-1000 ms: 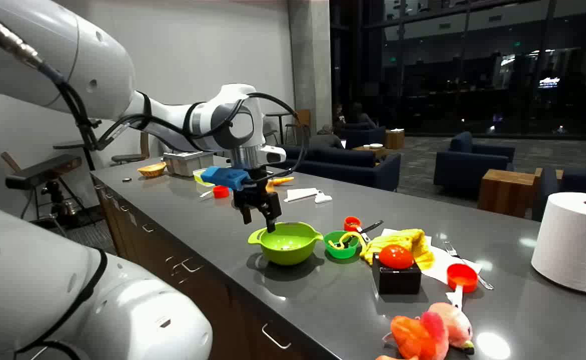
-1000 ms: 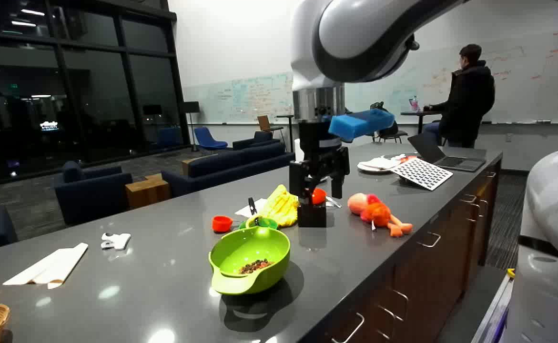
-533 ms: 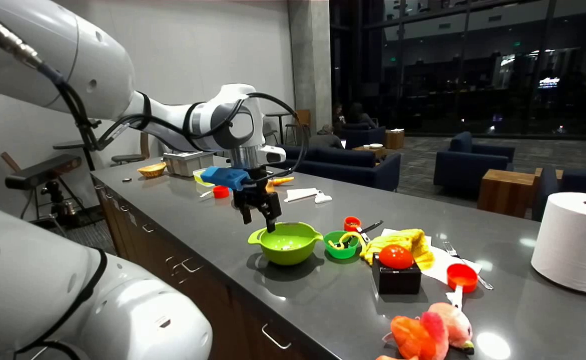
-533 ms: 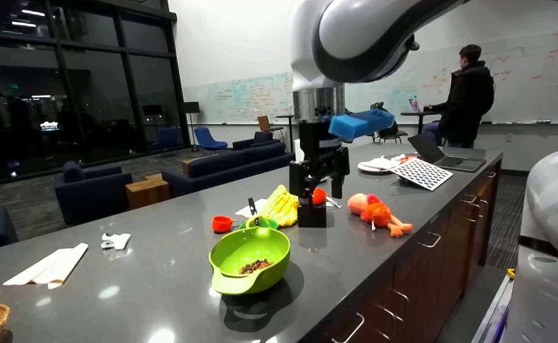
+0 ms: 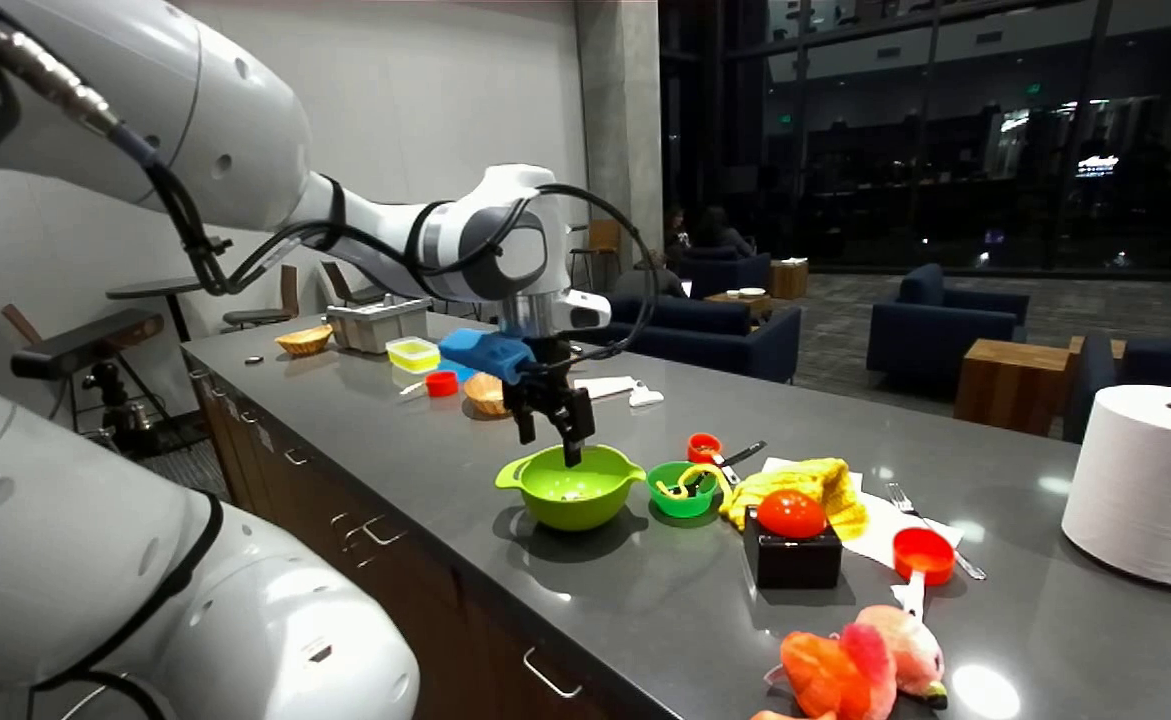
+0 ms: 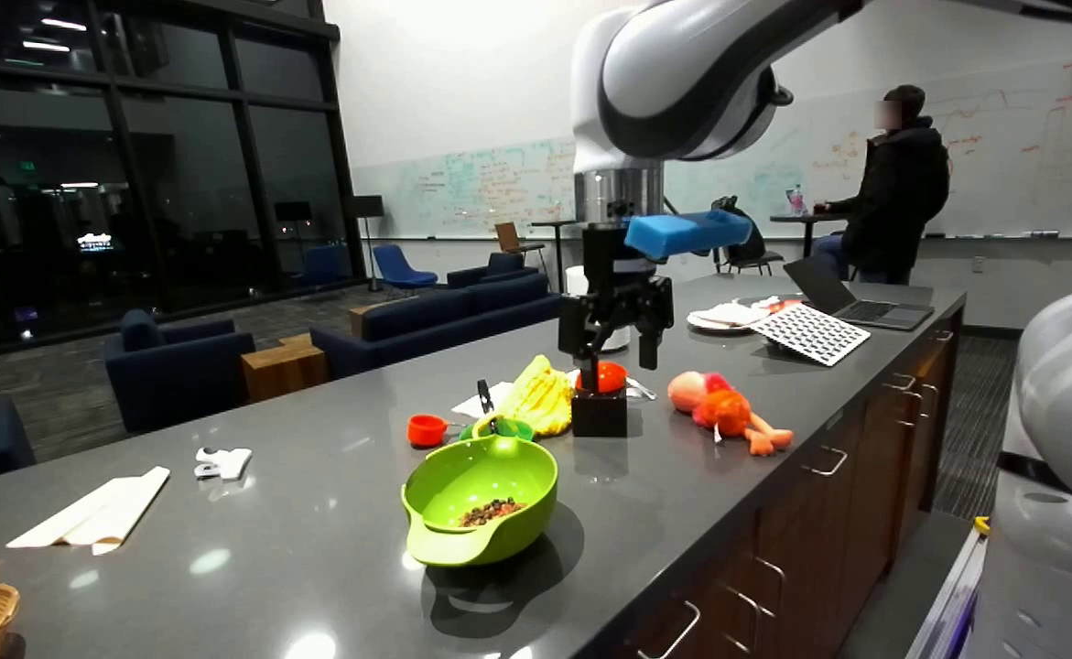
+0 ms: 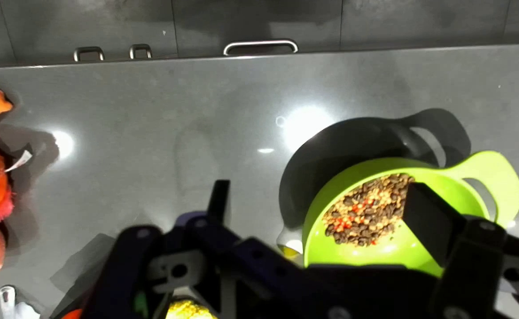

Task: Press on the orange plush toy

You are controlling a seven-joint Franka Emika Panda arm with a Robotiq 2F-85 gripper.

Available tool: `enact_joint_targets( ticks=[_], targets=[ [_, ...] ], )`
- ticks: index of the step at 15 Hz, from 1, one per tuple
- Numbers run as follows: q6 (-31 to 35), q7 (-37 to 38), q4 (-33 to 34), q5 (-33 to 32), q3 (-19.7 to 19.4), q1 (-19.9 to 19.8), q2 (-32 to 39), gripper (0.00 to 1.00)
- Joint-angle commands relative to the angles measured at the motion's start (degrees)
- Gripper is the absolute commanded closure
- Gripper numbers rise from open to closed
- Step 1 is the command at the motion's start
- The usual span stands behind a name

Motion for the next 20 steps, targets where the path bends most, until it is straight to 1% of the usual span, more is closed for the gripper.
enact_joint_targets(
  ticks=[1,2,4,5,8,13,18,20],
  targets=[
    [1.25,-1.46,6.66,-0.59,-4.25,-3.87,7.89,0.00],
    [2.33,-1.35,8.76,-0.97,-5.01,-5.03,10.02,0.00],
    [4.17,1.43,12.75,-2.50,-5.02,-6.98,13.34,0.00],
    [3.53,-0.62,7.94,-1.13,-5.39,-5.58,8.94,0.00],
    [4.11,-0.26,12.06,-1.72,-5.85,-6.60,13.19,0.00],
    [3.91,0.68,12.99,-1.86,-5.76,-6.80,14.71,0.00],
    [3.82,1.37,17.70,-2.18,-8.60,-9.11,23.20,0.00],
    [4.22,1.42,20.99,-2.52,-10.08,-10.09,27.50,0.00]
  ],
)
